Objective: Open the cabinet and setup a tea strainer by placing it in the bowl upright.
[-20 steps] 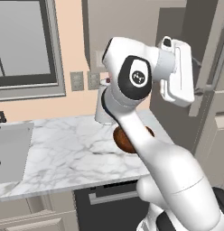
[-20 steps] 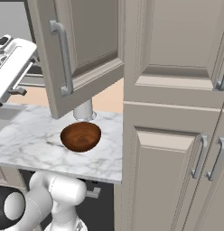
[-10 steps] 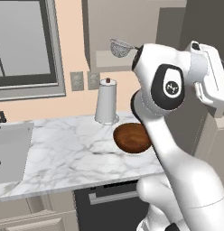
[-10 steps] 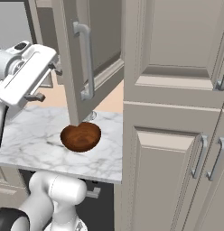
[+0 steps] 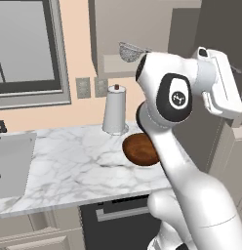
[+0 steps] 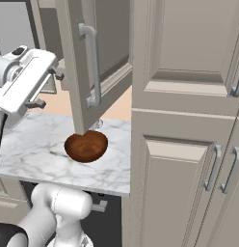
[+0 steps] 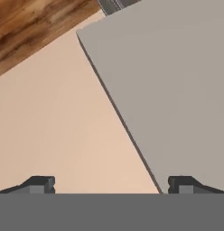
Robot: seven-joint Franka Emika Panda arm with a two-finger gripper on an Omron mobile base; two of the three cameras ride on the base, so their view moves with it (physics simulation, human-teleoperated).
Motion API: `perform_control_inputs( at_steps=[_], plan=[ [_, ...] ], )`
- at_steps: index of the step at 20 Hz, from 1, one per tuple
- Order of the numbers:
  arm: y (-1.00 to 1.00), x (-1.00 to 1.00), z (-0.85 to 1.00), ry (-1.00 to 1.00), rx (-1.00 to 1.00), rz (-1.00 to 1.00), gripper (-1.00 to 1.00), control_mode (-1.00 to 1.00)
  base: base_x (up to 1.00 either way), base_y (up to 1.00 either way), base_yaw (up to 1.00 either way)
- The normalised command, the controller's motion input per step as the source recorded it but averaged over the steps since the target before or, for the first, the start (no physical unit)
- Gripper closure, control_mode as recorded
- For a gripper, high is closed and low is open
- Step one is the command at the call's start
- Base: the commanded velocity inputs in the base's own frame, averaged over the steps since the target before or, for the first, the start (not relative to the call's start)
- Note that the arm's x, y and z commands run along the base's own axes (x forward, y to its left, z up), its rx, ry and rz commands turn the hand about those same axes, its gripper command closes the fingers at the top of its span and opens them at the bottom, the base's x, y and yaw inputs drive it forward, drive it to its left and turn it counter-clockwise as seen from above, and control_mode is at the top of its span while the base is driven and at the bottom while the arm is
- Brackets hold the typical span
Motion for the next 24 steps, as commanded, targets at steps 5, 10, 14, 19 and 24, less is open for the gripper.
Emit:
perform_control_inputs(
  at_steps=[5,10,14,19,24],
  plan=[
    [0.98,0.24,0.01,-0.18,0.08,0.02,-1.00,-1.00,0.00,0.00,0.00],
    [0.54,0.72,0.00,-0.09,0.33,0.18,-1.00,-1.00,0.00,0.00,0.00],
    [0.00,1.00,0.00,-0.17,0.59,0.42,-1.00,-1.00,0.00,0.00,0.00],
    [0.00,0.92,-0.28,-0.44,0.44,0.57,-1.00,-1.00,0.00,0.00,0.00],
    [-0.17,0.98,-0.07,-0.48,0.44,0.40,-1.00,-1.00,0.00,0.00,0.00]
  ],
)
